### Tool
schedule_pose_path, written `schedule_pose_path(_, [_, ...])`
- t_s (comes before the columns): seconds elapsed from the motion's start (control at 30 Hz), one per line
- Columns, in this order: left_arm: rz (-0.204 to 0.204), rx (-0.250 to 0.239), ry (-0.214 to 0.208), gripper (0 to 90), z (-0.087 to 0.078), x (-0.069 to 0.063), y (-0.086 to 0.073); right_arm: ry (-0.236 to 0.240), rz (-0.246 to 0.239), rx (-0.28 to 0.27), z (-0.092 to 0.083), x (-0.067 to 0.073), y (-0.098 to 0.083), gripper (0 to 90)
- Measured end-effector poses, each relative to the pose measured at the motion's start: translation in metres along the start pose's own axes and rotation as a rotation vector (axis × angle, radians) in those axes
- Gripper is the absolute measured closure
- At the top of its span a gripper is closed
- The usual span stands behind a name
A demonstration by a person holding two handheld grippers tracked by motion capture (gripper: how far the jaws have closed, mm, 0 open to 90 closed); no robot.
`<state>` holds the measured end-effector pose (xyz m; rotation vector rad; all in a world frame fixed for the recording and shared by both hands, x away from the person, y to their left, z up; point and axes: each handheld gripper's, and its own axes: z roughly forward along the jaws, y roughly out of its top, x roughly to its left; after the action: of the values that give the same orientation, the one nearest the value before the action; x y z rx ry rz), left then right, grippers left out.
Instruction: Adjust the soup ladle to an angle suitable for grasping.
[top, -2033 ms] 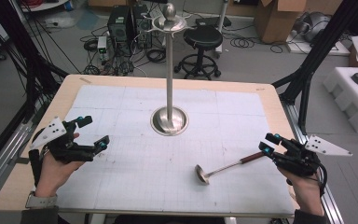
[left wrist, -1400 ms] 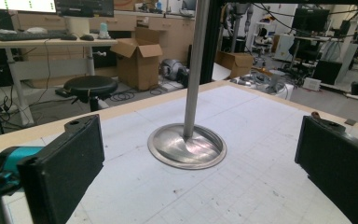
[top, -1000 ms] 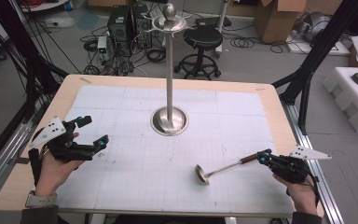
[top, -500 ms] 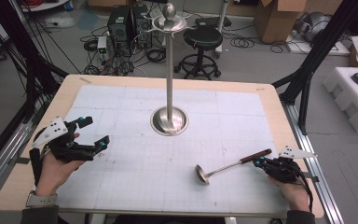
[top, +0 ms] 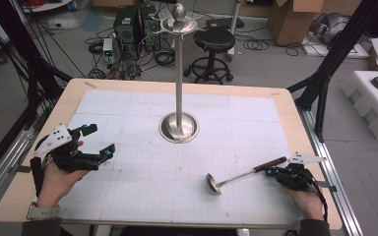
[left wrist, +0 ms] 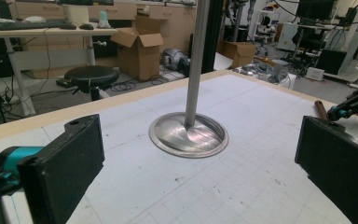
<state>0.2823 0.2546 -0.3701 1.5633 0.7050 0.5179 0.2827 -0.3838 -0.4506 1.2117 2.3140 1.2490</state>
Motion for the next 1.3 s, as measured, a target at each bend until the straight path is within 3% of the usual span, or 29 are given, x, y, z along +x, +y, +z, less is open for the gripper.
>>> schedule_pose_path(0.57, [-0.016, -0.003, 0.015, 1.7, -0.003, 0.002, -0.006, -0.037, -0.031, 0.040, 0.019, 0.000, 0.015, 89.9])
schedule_pose_path(0.73, [-0.019, -0.008, 0.020, 1.7, -0.006, 0.004, -0.006, -0.016, -0.054, 0.048, 0.029, 0.000, 0.022, 90.0])
schedule_pose_path(0.8, [-0.021, -0.005, 0.022, 1.7, -0.006, 0.005, -0.006, -0.005, -0.042, 0.048, 0.031, -0.002, 0.024, 90.0])
schedule_pose_path(1.3, [-0.026, -0.012, 0.028, 1.7, -0.008, 0.006, -0.006, 0.002, -0.080, 0.057, 0.054, -0.002, 0.043, 90.0])
